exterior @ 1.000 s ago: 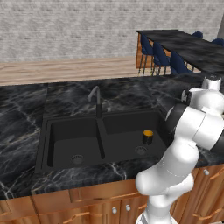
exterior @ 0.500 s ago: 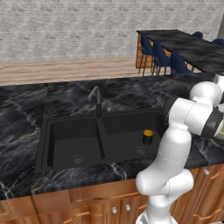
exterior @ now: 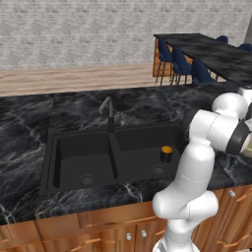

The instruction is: Pick the mug and place it in the sink. Pick the bowl and place it in the open cabinet and then close the cabinet.

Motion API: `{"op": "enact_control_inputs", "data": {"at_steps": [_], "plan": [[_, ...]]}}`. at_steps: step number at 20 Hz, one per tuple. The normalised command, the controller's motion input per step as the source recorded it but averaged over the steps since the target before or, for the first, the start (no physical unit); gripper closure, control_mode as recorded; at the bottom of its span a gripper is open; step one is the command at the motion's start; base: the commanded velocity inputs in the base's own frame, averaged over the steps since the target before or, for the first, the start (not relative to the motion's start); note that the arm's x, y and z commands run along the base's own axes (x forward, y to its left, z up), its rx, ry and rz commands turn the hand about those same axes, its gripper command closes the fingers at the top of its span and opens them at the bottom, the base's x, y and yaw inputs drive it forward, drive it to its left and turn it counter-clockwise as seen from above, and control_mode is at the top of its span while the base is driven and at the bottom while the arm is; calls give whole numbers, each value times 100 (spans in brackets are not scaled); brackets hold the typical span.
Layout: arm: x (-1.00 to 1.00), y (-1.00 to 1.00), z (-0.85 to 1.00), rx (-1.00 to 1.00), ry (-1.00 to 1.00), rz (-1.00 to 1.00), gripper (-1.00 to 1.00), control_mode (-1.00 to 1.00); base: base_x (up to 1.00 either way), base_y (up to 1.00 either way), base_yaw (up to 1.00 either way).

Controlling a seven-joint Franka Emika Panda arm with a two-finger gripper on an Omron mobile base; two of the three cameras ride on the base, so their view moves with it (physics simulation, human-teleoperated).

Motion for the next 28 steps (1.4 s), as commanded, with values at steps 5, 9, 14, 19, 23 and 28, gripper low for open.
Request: {"op": "enact_control_inputs", "data": {"at_steps": [5, 9, 14, 19, 23, 28], "plan": [[-1, 14, -12, -4, -1, 1, -100, -100, 0, 0, 0], [0, -2, 0, 0, -1, 0, -100, -100, 0, 0, 0], [0, -32, -4, 0, 0, 0, -100, -100, 0, 0, 0], [3, -15, -15, 1, 0, 0, -100, -100, 0, 0, 0], [0, 0, -16, 0, 0, 0, -100, -100, 0, 0, 0], [2, -2, -29, 0, 0, 0, -100, -100, 0, 0, 0]]}}
